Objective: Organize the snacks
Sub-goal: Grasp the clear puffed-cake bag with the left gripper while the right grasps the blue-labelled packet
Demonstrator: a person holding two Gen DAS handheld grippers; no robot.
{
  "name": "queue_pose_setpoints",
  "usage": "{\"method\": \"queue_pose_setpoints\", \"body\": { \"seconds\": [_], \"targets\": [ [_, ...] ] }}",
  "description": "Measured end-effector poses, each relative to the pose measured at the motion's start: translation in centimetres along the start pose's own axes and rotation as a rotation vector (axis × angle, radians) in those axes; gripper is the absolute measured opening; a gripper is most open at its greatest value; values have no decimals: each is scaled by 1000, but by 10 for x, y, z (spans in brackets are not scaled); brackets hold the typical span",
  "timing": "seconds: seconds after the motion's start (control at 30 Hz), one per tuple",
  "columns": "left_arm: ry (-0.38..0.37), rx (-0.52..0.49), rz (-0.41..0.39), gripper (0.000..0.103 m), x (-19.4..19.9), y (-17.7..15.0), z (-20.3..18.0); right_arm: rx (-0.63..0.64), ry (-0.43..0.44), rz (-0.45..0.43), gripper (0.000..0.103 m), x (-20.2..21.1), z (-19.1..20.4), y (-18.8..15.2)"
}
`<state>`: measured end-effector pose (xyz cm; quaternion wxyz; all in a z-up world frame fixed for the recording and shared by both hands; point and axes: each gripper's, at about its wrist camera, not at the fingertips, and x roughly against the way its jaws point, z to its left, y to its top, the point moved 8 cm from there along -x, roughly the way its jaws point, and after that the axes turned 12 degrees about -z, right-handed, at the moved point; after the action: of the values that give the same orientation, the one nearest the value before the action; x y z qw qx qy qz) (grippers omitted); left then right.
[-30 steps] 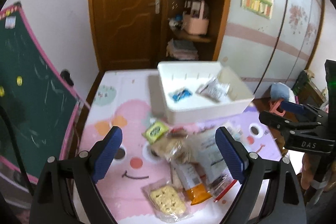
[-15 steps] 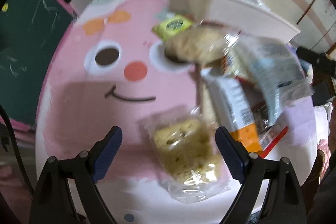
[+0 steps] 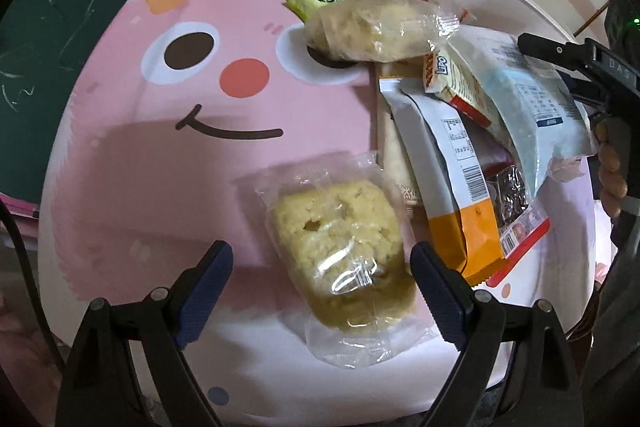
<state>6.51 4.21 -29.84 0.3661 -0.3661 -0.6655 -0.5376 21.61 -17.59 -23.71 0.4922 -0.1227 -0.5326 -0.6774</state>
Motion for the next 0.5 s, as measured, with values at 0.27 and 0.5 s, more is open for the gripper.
{"method": "queue_pose_setpoints", "body": {
  "seconds": [0.27, 0.5],
  "targets": [
    [11, -48, 5, 88, -10, 4, -13, -22, 92, 0, 30, 14, 10, -7],
    [-6, -49, -39, 57, -3, 14, -19, -4, 15, -76, 17, 48, 25, -22]
  ]
}}
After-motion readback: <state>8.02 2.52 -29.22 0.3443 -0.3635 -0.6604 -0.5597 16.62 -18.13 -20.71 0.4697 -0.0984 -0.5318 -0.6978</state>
